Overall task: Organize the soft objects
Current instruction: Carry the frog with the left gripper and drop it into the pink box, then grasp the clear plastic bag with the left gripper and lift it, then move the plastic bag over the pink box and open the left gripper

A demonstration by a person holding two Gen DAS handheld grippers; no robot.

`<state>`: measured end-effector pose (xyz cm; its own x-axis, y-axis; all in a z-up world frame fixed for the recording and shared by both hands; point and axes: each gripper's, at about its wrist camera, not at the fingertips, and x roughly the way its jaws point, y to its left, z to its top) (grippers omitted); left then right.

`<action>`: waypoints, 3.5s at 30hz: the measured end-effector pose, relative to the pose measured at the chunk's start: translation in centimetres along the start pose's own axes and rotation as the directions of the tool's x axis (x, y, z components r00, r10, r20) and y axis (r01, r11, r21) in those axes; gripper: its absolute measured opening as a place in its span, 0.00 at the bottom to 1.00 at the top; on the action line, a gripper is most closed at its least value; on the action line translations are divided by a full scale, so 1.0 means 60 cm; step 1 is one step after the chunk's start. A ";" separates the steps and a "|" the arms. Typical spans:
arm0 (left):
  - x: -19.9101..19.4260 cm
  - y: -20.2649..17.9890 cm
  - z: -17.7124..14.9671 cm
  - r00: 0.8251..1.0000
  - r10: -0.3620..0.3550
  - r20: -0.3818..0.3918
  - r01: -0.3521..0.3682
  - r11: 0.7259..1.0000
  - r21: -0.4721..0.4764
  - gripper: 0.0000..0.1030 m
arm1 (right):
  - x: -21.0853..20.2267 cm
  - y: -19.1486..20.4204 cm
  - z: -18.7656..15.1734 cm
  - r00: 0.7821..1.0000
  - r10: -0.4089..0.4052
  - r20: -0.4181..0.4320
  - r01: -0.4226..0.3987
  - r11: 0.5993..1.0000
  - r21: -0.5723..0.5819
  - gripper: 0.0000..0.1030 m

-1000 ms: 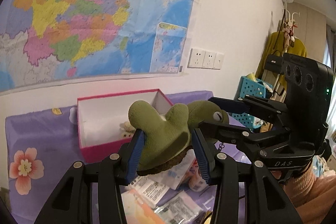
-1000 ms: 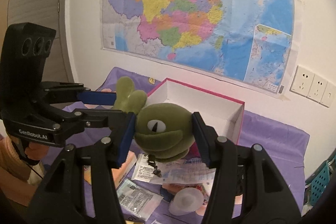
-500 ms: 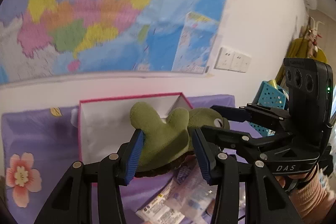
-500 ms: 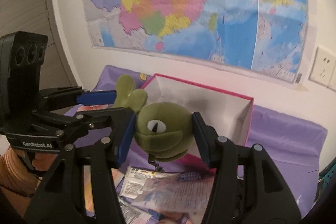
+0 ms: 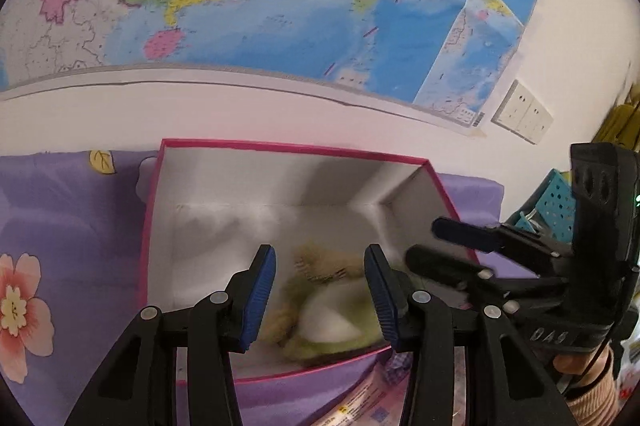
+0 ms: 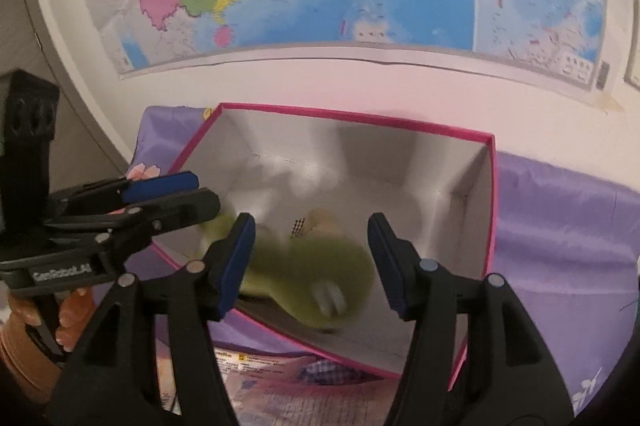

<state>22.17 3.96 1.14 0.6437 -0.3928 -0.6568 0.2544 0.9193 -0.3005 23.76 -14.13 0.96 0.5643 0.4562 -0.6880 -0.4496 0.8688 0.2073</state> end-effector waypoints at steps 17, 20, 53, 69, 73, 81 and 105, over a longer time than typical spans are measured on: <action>-0.081 -0.066 -0.058 0.998 -0.050 0.041 0.043 0.987 0.158 0.50 | -0.153 0.004 -0.030 0.985 0.139 0.103 -0.140 0.990 0.006 0.58; -0.108 -0.087 -0.076 0.997 -0.064 0.049 0.053 0.980 0.194 0.56 | -0.199 0.014 -0.043 0.978 0.161 0.129 -0.161 0.987 -0.013 0.58; 0.005 -0.131 -0.227 0.953 -0.090 -0.291 0.134 0.982 0.136 0.46 | -0.083 -0.112 -0.186 0.956 0.240 -0.171 -0.189 0.944 0.270 0.24; -0.042 -0.141 -0.209 0.976 -0.121 -0.179 0.150 0.976 0.159 0.32 | -0.155 -0.086 -0.177 0.980 0.198 -0.029 -0.190 0.966 0.176 0.18; -0.071 -0.150 -0.190 0.983 -0.134 -0.127 0.156 0.970 0.186 0.32 | -0.193 -0.073 -0.161 0.980 0.194 0.034 -0.197 0.970 0.141 0.18; -0.098 -0.156 -0.124 0.995 -0.094 -0.043 0.101 0.967 0.232 0.32 | -0.225 -0.056 -0.106 0.971 0.193 0.139 -0.208 0.972 0.106 0.18; 0.056 -0.093 0.019 0.986 0.156 -0.051 -0.139 0.960 0.242 0.35 | -0.062 -0.114 0.020 0.992 0.097 0.083 -0.112 0.971 0.210 0.26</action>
<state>23.72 -2.46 1.43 0.6375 -0.2457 -0.7303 0.3294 0.9437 -0.0299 25.58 -21.55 2.95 0.5740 0.5525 -0.6044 -0.3544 0.8330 0.4249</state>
